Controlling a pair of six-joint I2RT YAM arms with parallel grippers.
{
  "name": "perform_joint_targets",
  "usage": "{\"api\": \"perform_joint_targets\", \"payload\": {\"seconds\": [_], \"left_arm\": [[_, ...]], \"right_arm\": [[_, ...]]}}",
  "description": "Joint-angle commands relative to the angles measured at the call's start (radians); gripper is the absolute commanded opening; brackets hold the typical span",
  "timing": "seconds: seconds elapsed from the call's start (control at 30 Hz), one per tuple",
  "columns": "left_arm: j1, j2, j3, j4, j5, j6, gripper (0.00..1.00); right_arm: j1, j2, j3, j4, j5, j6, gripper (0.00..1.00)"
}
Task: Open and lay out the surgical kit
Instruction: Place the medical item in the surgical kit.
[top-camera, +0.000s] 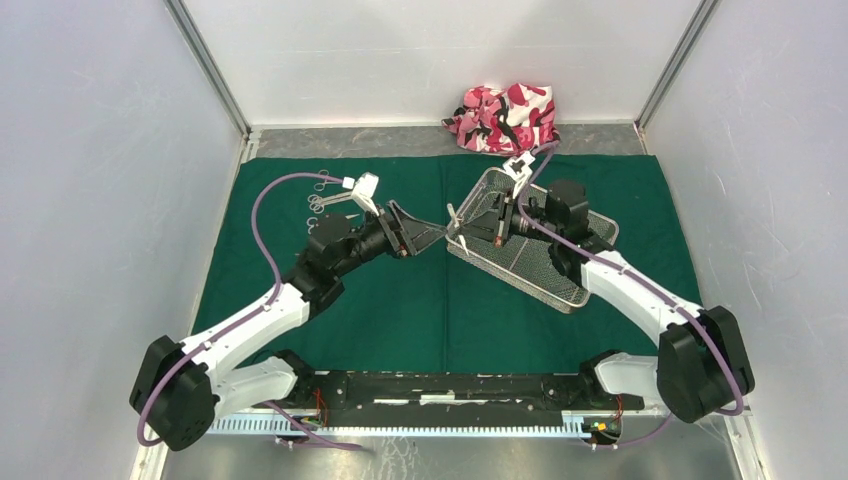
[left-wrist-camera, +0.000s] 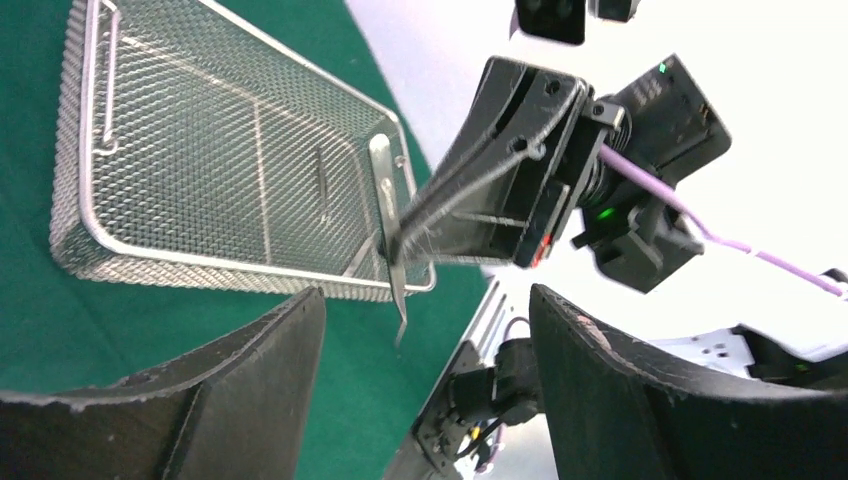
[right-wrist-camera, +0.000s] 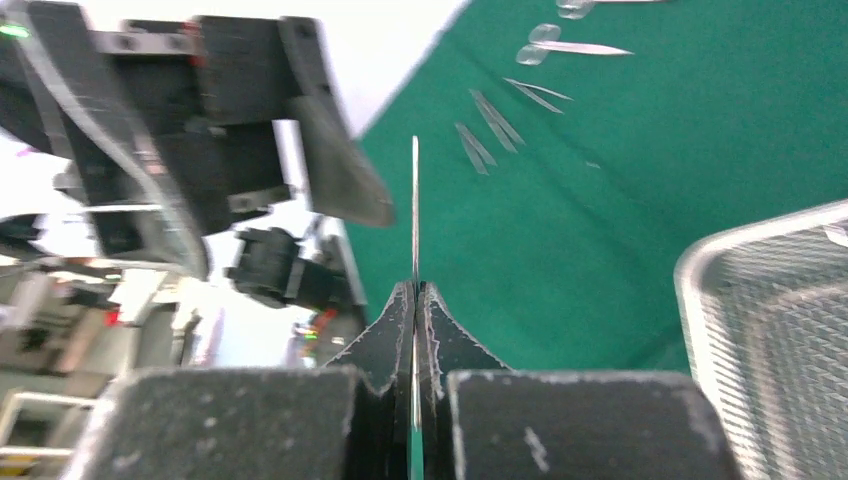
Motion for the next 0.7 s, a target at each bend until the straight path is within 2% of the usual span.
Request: {"api": "perform_joint_targets", "payload": {"seconds": [0.0, 0.17, 0.3, 0.4, 0.67], "left_arm": [[-0.003, -0.012, -0.035, 0.226, -0.005, -0.096, 0.79], [-0.003, -0.023, -0.067, 0.248, -0.028, -0.123, 0.76], [-0.003, -0.018, -0.065, 0.258, -0.019, -0.14, 0.66], [-0.003, -0.035, -0.072, 0.256, -0.033, -0.138, 0.55], [-0.003, -0.064, -0.089, 0.279, -0.043, -0.141, 0.41]], "right_arm": [[0.052, -0.038, -0.059, 0.411, -0.065, 0.384, 0.0], [0.094, -0.027, -0.099, 0.553, -0.055, 0.497, 0.0], [0.115, 0.002, -0.112, 0.68, -0.066, 0.583, 0.0], [0.125, 0.015, -0.106, 0.682, -0.076, 0.584, 0.0], [0.149, 0.032, -0.112, 0.677, -0.072, 0.572, 0.0]]}}
